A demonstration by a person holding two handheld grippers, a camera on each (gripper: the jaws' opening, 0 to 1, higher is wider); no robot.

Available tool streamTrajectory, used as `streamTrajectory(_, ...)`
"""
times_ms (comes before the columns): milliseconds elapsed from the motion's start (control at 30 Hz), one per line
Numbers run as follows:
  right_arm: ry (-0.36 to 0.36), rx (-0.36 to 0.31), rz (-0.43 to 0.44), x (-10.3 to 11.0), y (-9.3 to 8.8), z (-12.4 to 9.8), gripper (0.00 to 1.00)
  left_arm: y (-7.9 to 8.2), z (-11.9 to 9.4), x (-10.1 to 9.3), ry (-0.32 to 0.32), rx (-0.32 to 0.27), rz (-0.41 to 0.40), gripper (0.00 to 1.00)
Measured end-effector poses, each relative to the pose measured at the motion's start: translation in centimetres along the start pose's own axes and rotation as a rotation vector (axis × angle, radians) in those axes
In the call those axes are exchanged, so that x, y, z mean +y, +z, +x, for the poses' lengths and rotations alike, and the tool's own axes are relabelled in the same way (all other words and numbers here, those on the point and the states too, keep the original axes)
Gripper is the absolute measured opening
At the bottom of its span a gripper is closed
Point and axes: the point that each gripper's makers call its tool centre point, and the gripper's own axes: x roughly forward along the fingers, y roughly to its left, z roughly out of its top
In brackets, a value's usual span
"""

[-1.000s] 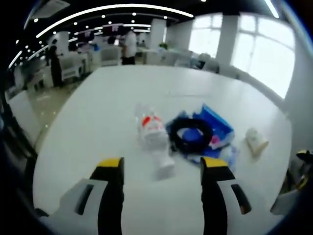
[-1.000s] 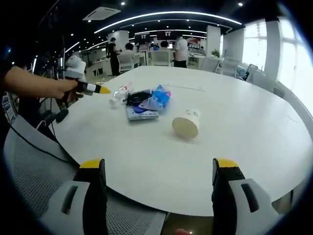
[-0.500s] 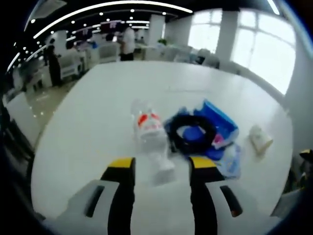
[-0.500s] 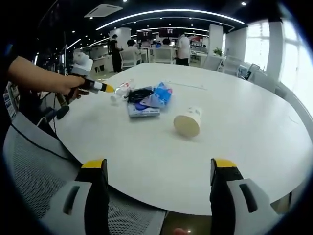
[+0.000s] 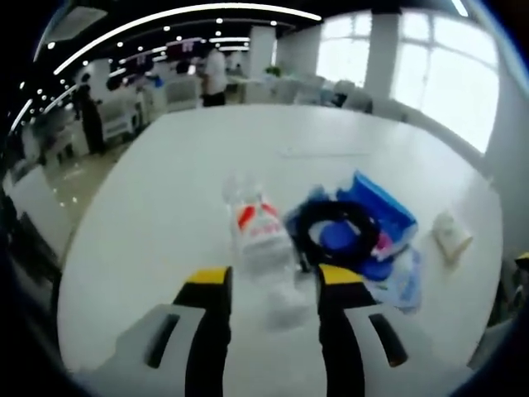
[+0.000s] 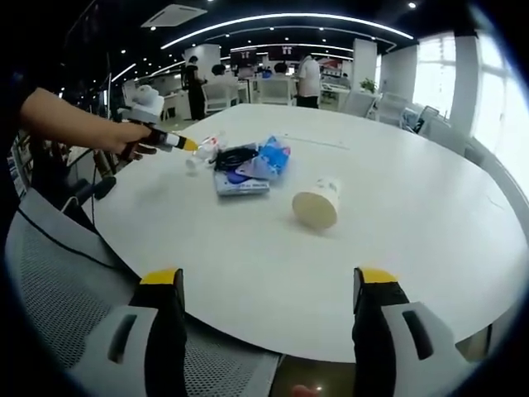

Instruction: Arrange the tabletop items into an orderly group along one side of the table until the central work area is clear of visible clutter.

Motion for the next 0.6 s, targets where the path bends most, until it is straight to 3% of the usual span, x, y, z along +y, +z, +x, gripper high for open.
streamTrajectory(167, 0.003, 0.006, 0.002, 0.1, -0.1, 0.0, 0.83, 0.2, 0.6, 0.2, -0.003, 0.014, -0.014, 0.46)
streamTrajectory(267, 0.004, 0.006, 0.002, 0.1, -0.1, 0.0, 0.82, 0.1, 0.8, 0.4, 0.003, 0.030, 0.008, 0.46)
streamTrajectory(600, 0.005, 0.003, 0.007, 0.1, -0.1, 0.0, 0.83, 0.3, 1.6, 1.1, 0.016, 0.031, -0.046, 0.49)
